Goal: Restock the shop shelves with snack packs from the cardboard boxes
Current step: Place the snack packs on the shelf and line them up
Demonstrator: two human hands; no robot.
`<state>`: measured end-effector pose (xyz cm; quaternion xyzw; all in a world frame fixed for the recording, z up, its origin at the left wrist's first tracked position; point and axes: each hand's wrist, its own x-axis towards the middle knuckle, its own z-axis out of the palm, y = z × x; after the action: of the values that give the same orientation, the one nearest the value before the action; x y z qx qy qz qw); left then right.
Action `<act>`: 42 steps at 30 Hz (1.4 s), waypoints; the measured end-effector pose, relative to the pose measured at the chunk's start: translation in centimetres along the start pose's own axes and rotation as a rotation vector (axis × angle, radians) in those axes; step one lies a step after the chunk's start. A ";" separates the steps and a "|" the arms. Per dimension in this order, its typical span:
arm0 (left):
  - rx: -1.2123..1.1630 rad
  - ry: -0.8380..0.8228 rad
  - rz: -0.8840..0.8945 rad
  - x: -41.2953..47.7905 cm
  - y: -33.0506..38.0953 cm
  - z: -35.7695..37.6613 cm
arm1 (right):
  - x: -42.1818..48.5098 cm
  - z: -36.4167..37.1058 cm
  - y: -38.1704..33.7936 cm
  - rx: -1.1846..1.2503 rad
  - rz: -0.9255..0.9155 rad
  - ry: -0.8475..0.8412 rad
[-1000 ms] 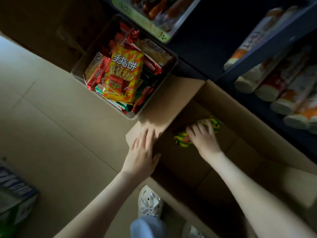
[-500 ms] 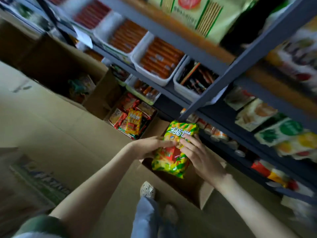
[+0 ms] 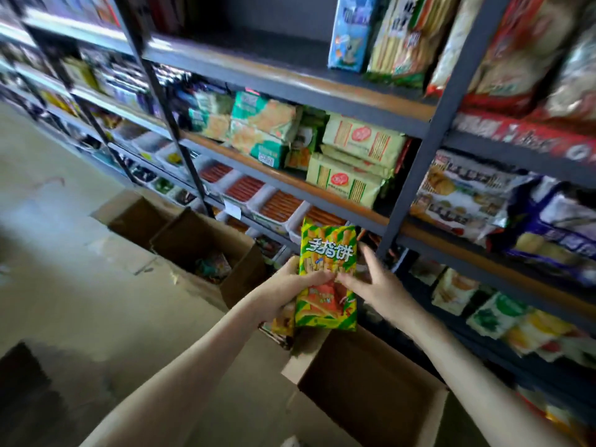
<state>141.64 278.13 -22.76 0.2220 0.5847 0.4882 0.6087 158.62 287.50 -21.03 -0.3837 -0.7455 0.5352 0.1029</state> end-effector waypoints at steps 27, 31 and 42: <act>0.327 -0.107 0.562 8.0 26.6 -17.2 | 20.4 6.5 -22.7 -0.152 -0.439 0.610; 0.365 -0.072 0.641 7.8 28.8 -19.1 | 23.2 5.7 -24.5 -0.094 -0.553 0.611; 1.219 0.318 1.004 18.3 42.0 -30.3 | 40.7 -1.4 -33.1 0.020 -0.366 0.833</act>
<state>96.53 302.51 -3.05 0.6794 0.6583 0.3242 -0.0023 116.28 311.85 -1.93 -0.4270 -0.6910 0.3153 0.4906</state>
